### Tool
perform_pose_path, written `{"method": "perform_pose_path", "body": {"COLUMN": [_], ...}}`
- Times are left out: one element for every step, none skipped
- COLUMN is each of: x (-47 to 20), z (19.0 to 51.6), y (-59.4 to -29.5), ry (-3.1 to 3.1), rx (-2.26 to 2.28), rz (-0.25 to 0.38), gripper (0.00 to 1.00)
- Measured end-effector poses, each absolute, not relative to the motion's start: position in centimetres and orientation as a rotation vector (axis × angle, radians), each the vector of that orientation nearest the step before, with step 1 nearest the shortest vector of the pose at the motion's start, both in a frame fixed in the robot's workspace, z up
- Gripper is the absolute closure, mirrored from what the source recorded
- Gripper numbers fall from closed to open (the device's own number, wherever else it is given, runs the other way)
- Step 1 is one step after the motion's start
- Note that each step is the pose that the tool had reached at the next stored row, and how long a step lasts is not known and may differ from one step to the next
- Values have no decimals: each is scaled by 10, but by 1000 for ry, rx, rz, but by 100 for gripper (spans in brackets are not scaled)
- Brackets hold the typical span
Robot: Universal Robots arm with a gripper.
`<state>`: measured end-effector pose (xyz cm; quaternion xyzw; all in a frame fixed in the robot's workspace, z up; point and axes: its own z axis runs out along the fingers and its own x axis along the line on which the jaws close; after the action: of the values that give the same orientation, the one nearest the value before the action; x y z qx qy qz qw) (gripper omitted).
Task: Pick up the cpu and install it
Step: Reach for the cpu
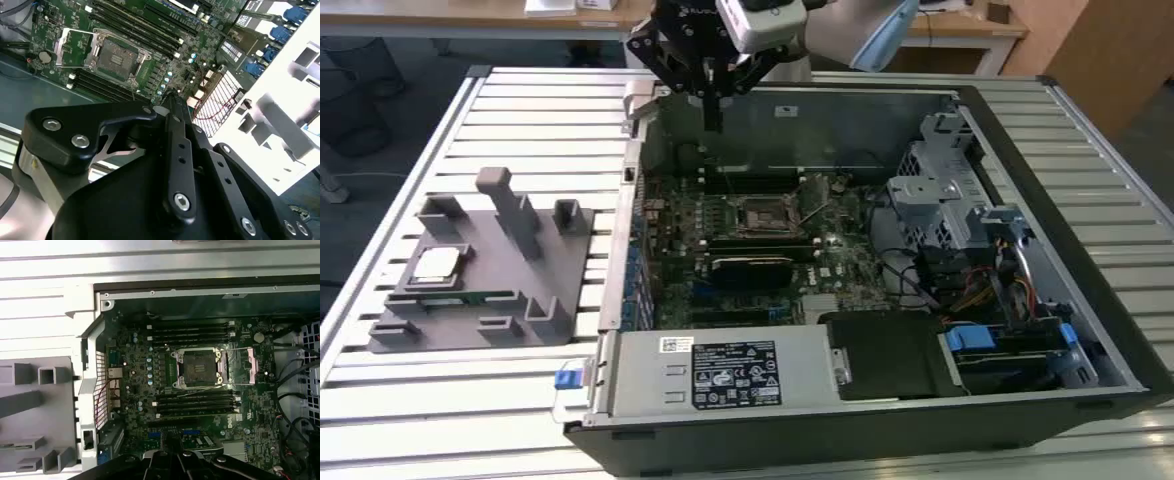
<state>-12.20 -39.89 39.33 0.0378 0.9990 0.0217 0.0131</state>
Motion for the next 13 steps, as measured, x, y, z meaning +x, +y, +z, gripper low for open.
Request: {"method": "perform_pose_path", "body": {"x": [-122,-122,-122,-122,-123,-124,-125,-126,-127,-128,-129,-130,-131], "z": [393,393,393,393,393,393,393,393,393,393,393,393,393], "y": [-399,-399,-399,-399,-399,-399,-399,-399,-399,-399,-399,-399,-399], "ry": [3113,3113,3112,3113,3113,3113,3112,3112,3113,3112,3113,3113,3113], "rx": [118,118,118,118,118,118,118,118,118,118,118,118,118], "rz": [68,68,68,68,68,68,68,68,68,68,68,68,68], "gripper": [89,89,89,89,89,89,89,89,89,89,89,89,89]}}
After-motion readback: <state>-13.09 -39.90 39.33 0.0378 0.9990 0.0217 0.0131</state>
